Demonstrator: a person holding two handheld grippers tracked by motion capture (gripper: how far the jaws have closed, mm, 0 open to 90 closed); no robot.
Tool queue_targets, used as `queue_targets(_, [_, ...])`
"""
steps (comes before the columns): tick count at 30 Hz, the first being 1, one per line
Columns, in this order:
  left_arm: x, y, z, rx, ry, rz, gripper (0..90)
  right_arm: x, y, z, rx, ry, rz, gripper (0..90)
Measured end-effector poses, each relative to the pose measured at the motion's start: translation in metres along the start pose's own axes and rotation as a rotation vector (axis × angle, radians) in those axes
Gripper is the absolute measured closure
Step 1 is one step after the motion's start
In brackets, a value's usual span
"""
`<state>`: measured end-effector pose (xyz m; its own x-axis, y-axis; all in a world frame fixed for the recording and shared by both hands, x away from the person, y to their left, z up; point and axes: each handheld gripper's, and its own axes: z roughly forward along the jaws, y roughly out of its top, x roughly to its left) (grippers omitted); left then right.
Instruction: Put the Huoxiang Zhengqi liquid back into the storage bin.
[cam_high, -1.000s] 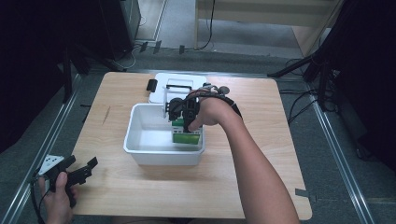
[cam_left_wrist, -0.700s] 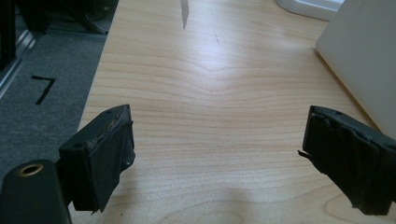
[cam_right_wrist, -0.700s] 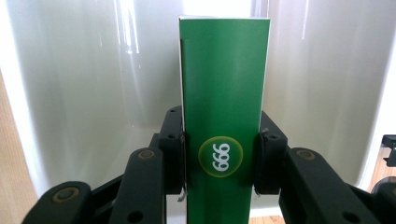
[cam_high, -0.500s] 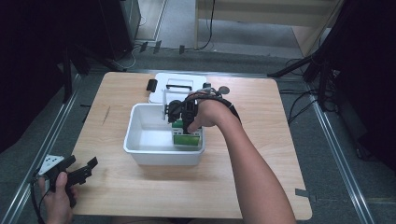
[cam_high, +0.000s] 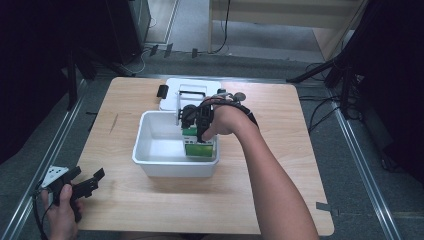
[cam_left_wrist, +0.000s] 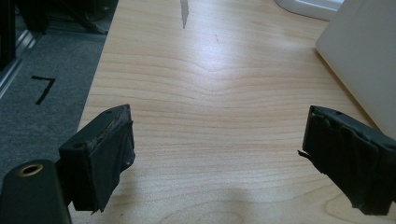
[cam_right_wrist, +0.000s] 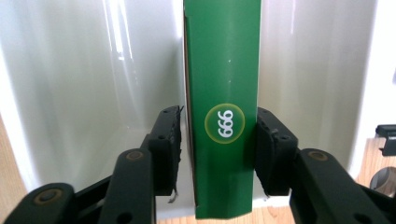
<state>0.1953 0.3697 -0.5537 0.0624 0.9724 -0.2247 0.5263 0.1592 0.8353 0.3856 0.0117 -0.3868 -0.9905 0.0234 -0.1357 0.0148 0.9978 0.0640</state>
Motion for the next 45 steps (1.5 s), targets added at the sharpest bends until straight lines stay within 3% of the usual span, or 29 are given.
queue_targets(8, [0.0,0.0,0.0,0.002,0.002,0.007,9.9,0.001,-0.01,-0.013,-0.023,0.016,0.053,40.9])
queue_targets(16, [0.0,0.0,0.0,0.003,0.001,0.004,9.9,0.002,-0.018,-0.037,-0.109,0.014,0.109,30.5])
queue_targets(19, [0.0,0.0,0.0,0.004,0.001,0.003,9.9,-0.001,-0.028,-0.051,-0.147,-0.005,0.204,25.5])
queue_targets(22, [0.0,0.0,0.0,0.002,0.0,0.002,9.9,-0.002,-0.033,-0.056,-0.16,-0.01,0.256,22.6])
queue_targets(25, [0.0,0.0,0.0,0.002,0.0,0.005,9.9,-0.004,-0.043,-0.065,-0.186,-0.03,0.362,15.5])
queue_targets(26, [0.0,0.0,0.0,0.002,0.001,0.006,9.9,-0.005,-0.049,-0.068,-0.2,-0.041,0.422,12.9])
queue_targets(30, [0.0,0.0,0.0,-0.002,0.001,0.001,9.9,-0.005,-0.06,-0.07,-0.223,-0.066,0.447,9.4])
queue_targets(33, [0.0,0.0,0.0,-0.002,0.002,0.001,9.9,-0.008,-0.077,-0.072,-0.276,-0.037,0.522,3.7])
queue_targets(36, [0.0,0.0,0.0,-0.002,0.001,0.002,9.9,-0.009,-0.087,-0.073,-0.302,-0.042,0.55,2.4])
queue_targets(37, [0.0,0.0,0.0,0.0,0.001,0.003,9.9,-0.009,-0.097,-0.073,-0.325,-0.064,0.592,2.4])
queue_targets(39, [0.0,0.0,0.0,0.001,0.001,0.005,9.9,-0.009,-0.102,-0.073,-0.338,-0.085,0.599,2.3])
queue_targets(41, [0.0,0.0,0.0,-0.001,0.001,0.005,9.9,-0.007,-0.113,-0.074,-0.371,-0.161,0.624,2.3])
queue_targets(42, [0.0,0.0,0.0,0.0,0.001,0.006,9.9,-0.005,-0.125,-0.073,-0.415,-0.194,0.654,2.2])
queue_targets(45, [0.0,0.0,0.0,-0.002,0.002,0.006,9.9,-0.004,-0.136,-0.069,-0.445,-0.211,0.675,0.0])
